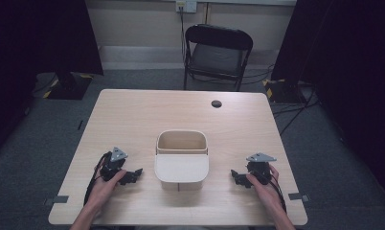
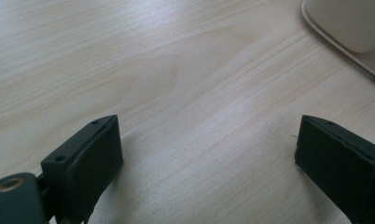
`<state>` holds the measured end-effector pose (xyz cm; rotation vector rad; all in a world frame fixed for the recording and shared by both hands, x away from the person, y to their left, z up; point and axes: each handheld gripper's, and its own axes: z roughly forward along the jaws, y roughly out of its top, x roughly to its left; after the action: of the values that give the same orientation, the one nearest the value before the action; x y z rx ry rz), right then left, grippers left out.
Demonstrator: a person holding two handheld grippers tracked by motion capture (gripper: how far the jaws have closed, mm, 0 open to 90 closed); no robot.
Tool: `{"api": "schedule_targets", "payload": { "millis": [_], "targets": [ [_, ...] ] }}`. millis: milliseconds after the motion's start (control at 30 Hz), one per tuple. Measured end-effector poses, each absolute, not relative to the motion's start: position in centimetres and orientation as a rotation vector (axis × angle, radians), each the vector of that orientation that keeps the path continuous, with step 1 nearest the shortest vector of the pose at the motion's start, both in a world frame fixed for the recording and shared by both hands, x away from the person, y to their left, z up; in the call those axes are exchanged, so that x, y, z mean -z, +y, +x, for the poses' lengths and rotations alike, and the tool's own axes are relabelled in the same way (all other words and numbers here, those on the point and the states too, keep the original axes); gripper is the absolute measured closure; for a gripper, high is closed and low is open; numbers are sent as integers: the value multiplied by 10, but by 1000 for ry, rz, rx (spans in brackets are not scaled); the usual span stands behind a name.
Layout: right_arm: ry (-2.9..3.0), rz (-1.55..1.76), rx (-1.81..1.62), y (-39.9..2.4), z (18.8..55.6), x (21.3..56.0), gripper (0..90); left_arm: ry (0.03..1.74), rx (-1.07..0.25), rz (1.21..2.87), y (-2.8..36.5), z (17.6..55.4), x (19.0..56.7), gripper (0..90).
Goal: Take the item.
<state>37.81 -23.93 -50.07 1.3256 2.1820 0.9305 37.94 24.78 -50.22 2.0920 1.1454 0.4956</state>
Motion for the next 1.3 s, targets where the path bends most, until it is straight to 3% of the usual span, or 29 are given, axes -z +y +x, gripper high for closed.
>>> {"api": "schedule_targets", "payload": {
  "millis": [200,333,1300],
  "targets": [
    [2182,1331,-925,-240,378,500,87,1148,-496,2088,248,379,502,68],
    [2165,1348,-940,-241,377,497,157,1148,-496,2088,248,379,502,68],
    [2263,1188,-1195,-219,355,471,155,1148,-496,2088,248,379,502,68]
  ]
}}
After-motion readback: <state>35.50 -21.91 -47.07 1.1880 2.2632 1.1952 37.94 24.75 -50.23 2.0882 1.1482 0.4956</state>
